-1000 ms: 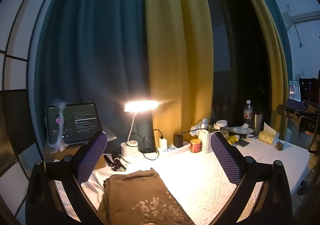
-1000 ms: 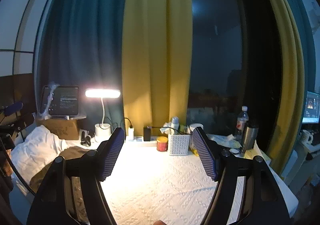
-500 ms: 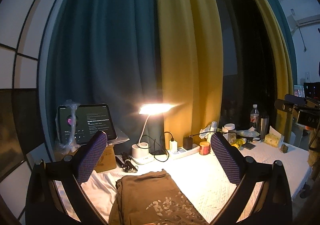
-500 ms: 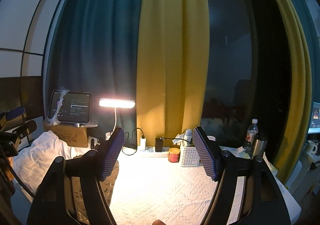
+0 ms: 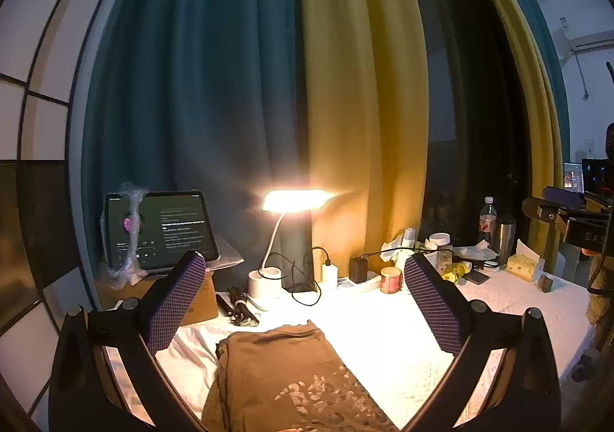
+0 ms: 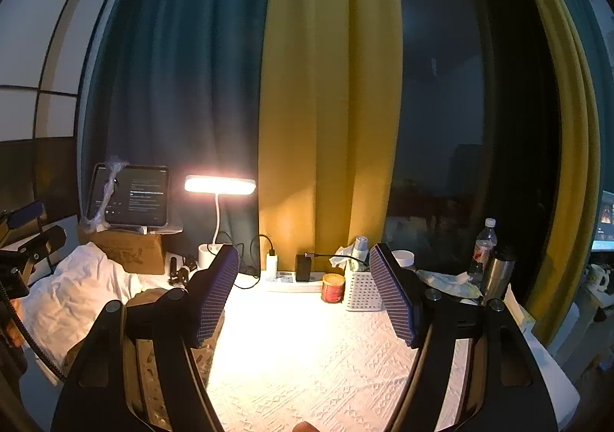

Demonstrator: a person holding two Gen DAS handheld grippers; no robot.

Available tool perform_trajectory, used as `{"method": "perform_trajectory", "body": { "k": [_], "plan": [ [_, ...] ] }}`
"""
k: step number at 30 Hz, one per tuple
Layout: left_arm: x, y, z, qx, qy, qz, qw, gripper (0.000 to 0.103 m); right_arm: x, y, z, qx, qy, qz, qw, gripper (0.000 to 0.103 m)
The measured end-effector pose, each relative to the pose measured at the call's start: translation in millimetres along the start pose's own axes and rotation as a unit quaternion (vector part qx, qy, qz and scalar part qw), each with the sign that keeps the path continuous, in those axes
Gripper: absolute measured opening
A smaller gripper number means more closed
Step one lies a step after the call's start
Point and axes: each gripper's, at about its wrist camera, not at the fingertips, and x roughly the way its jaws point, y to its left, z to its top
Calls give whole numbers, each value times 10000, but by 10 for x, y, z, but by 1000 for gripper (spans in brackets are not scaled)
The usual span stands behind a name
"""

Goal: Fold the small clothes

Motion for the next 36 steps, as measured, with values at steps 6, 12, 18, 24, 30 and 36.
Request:
{"method": "perform_trajectory", "body": {
  "k": [6,12,18,24,30,36],
  "plan": [
    [12,-56,6,35,36,-79,10000,102,8,-41,-31,43,31,-41,10000,74],
    [19,-98,7,52,44,-139,9999,102,3,-63,-46,71,50,-67,9999,74],
    [34,-126,12,38,71,-197,9998,102,-4,-87,-56,96,56,-91,9999,74],
    [40,-125,9,37,70,-204,9998,102,-4,-89,-58,98,55,-93,9999,74],
    [46,-143,13,33,75,-219,9997,102,-4,-87,-59,98,59,-96,9999,74],
    [50,-159,15,38,65,-208,9998,102,-2,-87,-62,88,66,-94,9999,74]
  ]
}}
